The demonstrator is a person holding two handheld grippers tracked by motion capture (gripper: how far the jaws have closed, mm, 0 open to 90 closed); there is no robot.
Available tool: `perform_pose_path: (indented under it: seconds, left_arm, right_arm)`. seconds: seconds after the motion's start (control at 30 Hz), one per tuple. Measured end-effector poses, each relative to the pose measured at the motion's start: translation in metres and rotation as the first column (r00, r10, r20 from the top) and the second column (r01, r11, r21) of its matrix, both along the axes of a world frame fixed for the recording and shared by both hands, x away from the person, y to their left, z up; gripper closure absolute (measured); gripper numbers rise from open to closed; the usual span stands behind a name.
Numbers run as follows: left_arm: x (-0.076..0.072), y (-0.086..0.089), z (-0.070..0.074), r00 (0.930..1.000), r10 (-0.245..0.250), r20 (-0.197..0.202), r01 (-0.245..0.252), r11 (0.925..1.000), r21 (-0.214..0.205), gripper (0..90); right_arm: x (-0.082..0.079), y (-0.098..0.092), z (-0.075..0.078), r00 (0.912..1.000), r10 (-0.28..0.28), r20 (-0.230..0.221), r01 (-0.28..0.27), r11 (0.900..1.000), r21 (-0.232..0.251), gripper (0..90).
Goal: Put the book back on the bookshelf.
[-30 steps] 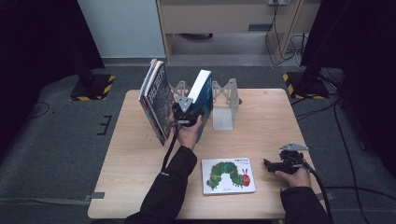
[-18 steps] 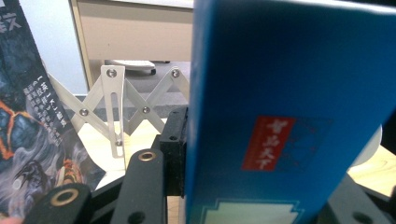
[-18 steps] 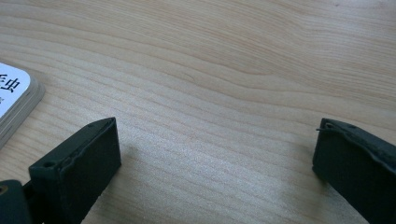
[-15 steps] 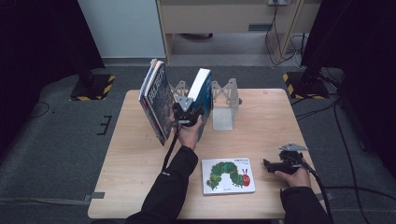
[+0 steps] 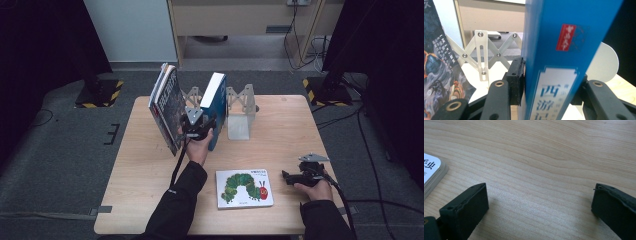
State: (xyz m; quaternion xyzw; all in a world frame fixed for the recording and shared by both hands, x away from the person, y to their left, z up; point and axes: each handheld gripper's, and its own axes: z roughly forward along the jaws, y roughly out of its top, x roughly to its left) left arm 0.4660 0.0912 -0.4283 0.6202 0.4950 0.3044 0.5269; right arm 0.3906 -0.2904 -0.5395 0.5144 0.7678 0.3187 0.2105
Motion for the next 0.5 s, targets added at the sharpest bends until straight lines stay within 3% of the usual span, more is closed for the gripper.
perform_pose_path:
  seconds: [0.2,0.5]
  left_arm:
    - [0.0015,-0.0039,0.003,0.9997,0.022,-0.009,-0.021,0.9992,0.034,59.5]
    - [0.0095,-0.0064,0.0042,0.9994,0.029,-0.02,-0.028,0.9991,0.032,59.5]
  right_arm:
    - [0.0,0.0001,0.0,1.0,0.001,0.0,-0.001,1.0,0.0,1.2]
    - [0.0002,0.0001,-0.0001,1.0,0.001,0.001,-0.001,1.0,-0.001,1.1]
